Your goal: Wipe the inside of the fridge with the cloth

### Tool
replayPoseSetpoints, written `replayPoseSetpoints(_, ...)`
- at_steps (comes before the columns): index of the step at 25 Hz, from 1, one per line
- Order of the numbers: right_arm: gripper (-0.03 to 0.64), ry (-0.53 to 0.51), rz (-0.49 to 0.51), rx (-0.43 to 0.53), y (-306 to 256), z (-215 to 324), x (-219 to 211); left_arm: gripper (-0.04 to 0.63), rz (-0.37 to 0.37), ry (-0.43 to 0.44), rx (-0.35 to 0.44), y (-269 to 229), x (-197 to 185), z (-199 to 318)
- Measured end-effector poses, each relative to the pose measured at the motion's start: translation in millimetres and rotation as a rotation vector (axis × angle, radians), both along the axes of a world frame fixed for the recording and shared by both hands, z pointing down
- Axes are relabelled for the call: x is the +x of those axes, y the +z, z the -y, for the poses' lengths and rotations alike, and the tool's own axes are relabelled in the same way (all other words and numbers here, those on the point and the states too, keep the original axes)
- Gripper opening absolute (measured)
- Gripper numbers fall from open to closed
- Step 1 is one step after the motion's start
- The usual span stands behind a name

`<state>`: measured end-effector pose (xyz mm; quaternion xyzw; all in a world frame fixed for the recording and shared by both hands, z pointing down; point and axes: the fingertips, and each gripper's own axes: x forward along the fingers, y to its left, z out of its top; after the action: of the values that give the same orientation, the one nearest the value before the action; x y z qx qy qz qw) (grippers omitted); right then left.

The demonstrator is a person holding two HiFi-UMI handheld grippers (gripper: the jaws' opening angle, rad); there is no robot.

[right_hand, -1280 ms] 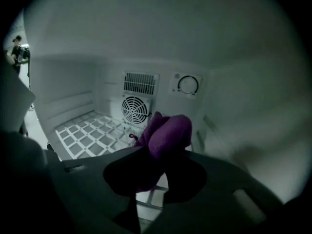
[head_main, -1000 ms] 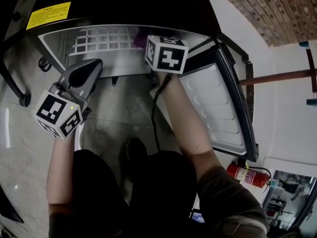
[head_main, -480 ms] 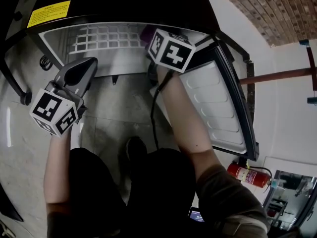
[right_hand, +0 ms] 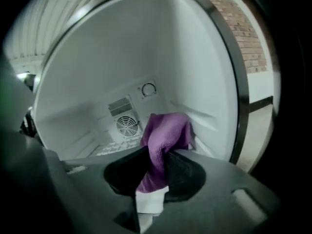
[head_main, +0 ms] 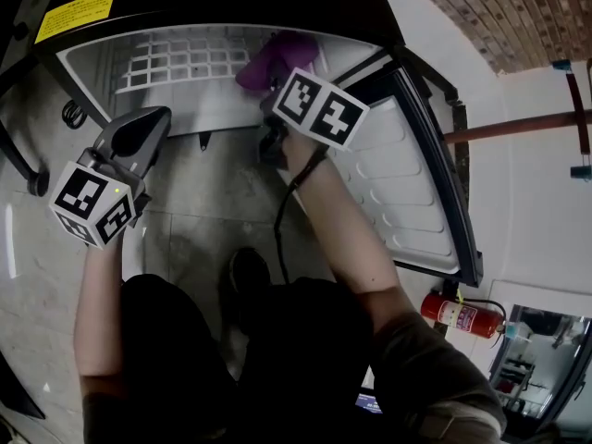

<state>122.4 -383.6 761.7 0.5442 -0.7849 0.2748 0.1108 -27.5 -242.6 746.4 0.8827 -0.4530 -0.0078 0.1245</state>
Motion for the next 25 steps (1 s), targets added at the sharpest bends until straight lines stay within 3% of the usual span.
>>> replayPoseSetpoints(5, 0.077, -0.326, 0.107, 0.126, 0.4, -58.3, -66.1, 0.017, 0.034, 0.004, 0.025, 17.8, -11.3, -20.6)
replayPoseSetpoints(8, 0.077, -0.480, 0.131, 0.078, 35.1, -95.8, -104.5, 0.017, 0.039, -0.033, -0.006, 35.9, -30.1, -32.5)
replayPoseSetpoints(11, 0.077, -0.591, 0.078, -0.003, 80.5, -123.7, -130.4, 0.017, 0.025, -0.081, -0.028, 57.5, -53.6, -39.4)
replayPoseSetpoints(14, 0.077, -0.636, 0.066, -0.070, 118.2, -131.8, -148.8, 0.017, 0.047, -0.122, -0.035, 70.9, -72.2, -46.2)
replayPoseSetpoints(16, 0.077, -0.623, 0.143, -0.063, 121.8, -121.4, -163.2, 0.017, 0.060, -0.176, -0.032, 71.4, -88.3, -49.2)
replayPoseSetpoints(19, 0.077, -0.641, 0.249, 0.015, 107.3, -102.4, -191.4, 0.017, 0.059, -0.236, -0.040, 71.3, -109.4, -53.3)
replayPoseSetpoints(22, 0.077, -0.705, 0.232, 0.116, 95.7, -89.4, -217.3, 0.017, 0.070, -0.251, -0.049, 70.0, -122.8, -53.7)
replayPoseSetpoints(25, 0.077, -0.725, 0.215, 0.147, 95.3, -79.8, -235.6, 0.017, 0.060, -0.286, -0.044, 60.4, -133.5, -50.2)
